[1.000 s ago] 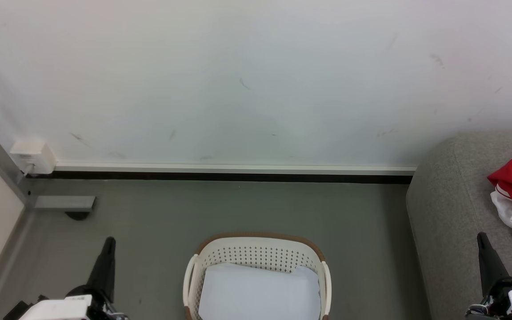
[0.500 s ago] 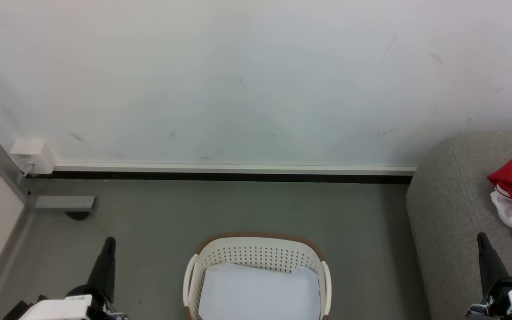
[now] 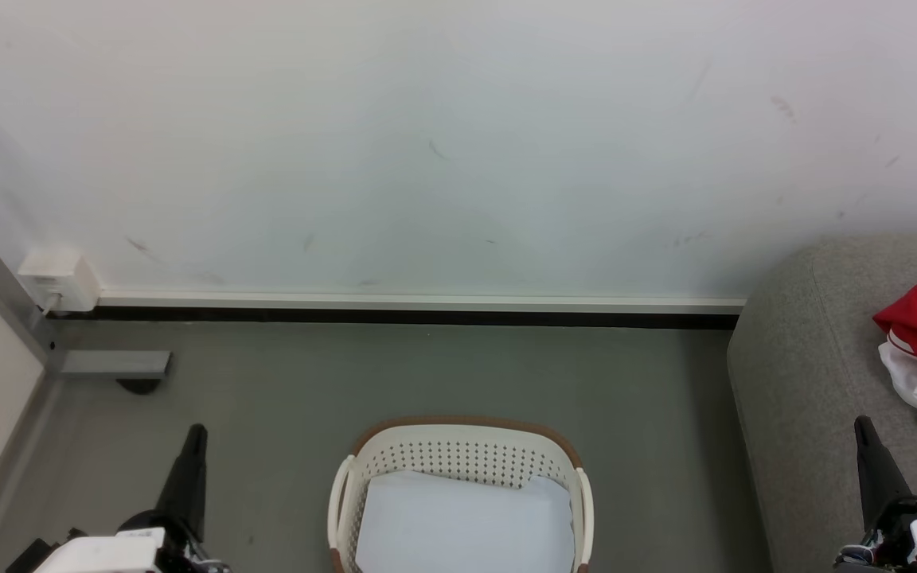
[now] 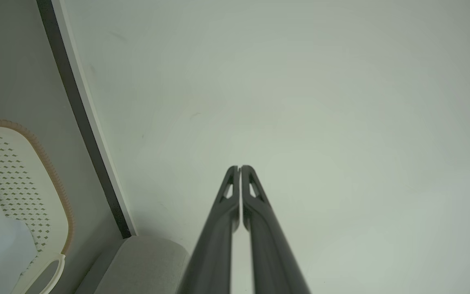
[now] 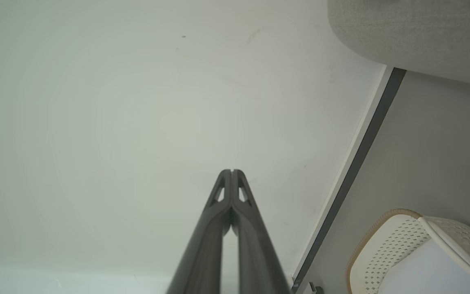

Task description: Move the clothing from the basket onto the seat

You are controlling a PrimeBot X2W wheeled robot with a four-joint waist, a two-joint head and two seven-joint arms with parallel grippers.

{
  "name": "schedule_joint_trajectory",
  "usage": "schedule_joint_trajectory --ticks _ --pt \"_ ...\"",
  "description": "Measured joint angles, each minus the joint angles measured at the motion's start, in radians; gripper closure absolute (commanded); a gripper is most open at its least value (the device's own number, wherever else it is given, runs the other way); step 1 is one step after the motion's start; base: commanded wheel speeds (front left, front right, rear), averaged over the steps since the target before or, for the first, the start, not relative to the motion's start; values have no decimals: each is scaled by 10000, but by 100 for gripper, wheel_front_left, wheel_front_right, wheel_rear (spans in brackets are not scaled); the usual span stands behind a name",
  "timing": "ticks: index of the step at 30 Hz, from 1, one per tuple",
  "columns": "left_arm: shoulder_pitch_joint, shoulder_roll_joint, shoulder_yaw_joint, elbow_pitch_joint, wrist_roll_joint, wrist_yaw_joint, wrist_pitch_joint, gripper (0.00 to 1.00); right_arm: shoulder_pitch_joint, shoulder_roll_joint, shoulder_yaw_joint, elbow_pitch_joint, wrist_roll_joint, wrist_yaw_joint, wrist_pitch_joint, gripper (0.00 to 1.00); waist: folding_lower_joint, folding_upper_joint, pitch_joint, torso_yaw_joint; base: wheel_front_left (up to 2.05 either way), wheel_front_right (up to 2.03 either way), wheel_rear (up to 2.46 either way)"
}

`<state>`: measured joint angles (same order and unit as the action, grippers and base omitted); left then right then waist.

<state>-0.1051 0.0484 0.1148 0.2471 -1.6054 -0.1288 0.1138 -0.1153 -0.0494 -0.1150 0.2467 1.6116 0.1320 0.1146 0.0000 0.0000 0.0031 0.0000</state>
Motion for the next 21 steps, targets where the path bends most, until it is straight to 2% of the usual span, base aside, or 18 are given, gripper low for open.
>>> schedule_joint_trajectory --ticks 21 --pt "-1 0 -2 0 0 0 0 100 1 2 2 0 2 0 0 100 0 0 0 0 0 0 0"
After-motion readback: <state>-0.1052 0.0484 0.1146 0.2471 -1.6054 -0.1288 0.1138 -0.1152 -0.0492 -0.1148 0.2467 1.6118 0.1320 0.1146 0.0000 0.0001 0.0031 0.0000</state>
